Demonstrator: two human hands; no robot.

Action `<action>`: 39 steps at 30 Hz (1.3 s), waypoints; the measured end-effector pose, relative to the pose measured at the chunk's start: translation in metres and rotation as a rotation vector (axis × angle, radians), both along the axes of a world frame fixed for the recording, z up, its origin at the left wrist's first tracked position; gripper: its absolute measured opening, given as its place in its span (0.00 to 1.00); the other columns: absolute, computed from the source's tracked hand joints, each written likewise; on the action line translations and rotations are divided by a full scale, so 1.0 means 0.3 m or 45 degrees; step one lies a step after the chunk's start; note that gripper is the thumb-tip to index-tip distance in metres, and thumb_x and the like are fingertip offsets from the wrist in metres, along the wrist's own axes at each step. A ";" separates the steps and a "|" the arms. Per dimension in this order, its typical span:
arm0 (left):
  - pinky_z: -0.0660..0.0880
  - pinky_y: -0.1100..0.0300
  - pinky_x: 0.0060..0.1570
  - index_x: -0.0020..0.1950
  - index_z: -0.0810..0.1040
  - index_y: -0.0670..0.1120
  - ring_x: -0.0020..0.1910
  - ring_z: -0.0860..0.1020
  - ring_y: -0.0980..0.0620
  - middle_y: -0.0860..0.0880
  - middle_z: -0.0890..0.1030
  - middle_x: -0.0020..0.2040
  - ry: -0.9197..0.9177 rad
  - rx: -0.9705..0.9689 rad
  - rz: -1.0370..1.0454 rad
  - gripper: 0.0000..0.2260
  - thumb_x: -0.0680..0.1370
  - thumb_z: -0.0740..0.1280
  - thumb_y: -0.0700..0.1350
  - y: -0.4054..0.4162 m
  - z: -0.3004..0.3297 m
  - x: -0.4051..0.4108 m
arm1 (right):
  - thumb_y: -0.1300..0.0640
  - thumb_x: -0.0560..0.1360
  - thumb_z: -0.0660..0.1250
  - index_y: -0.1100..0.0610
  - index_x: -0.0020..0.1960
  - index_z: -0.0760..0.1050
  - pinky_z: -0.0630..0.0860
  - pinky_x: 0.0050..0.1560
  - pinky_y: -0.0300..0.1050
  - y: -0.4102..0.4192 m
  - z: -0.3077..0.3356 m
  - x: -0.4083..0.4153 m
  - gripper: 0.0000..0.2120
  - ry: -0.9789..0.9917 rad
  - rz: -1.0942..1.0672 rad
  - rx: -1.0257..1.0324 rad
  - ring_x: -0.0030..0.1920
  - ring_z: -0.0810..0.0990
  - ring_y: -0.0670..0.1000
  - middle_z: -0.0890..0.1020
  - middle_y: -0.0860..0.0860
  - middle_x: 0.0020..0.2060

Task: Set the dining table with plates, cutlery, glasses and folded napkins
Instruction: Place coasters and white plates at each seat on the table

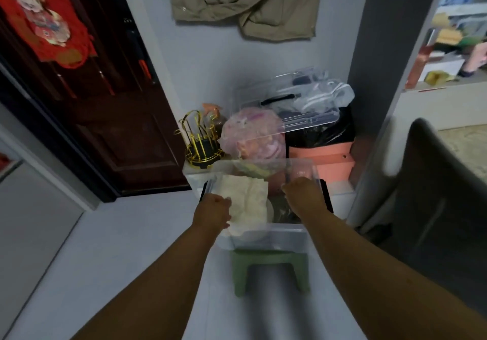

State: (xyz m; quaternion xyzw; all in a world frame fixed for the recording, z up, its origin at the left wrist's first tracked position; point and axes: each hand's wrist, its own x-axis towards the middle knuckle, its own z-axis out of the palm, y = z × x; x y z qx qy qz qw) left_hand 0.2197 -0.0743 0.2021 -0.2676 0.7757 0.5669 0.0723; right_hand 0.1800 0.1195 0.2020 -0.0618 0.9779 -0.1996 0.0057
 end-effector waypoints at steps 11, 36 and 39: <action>0.70 0.54 0.60 0.72 0.65 0.44 0.66 0.71 0.42 0.42 0.68 0.71 -0.226 -0.170 -0.177 0.29 0.76 0.69 0.53 -0.101 -0.265 -0.452 | 0.60 0.51 0.84 0.60 0.30 0.81 0.75 0.30 0.36 -0.103 -0.270 -0.399 0.14 -0.415 -0.179 -0.219 0.26 0.80 0.48 0.80 0.54 0.25; 0.53 0.50 0.72 0.77 0.59 0.54 0.75 0.56 0.44 0.45 0.59 0.77 -0.470 -0.759 -0.520 0.29 0.79 0.53 0.65 -0.039 -0.707 -0.734 | 0.39 0.81 0.44 0.64 0.73 0.62 0.59 0.72 0.53 -0.320 -0.655 -0.596 0.34 -1.040 -1.026 -1.078 0.71 0.65 0.61 0.65 0.64 0.71; 0.57 0.50 0.72 0.75 0.62 0.52 0.73 0.63 0.45 0.44 0.65 0.74 -0.494 -0.782 -0.626 0.24 0.82 0.50 0.60 -0.065 -0.686 -0.761 | 0.40 0.81 0.44 0.67 0.68 0.68 0.64 0.69 0.53 -0.343 -0.625 -0.603 0.34 -1.016 -0.977 -0.964 0.67 0.70 0.62 0.71 0.66 0.66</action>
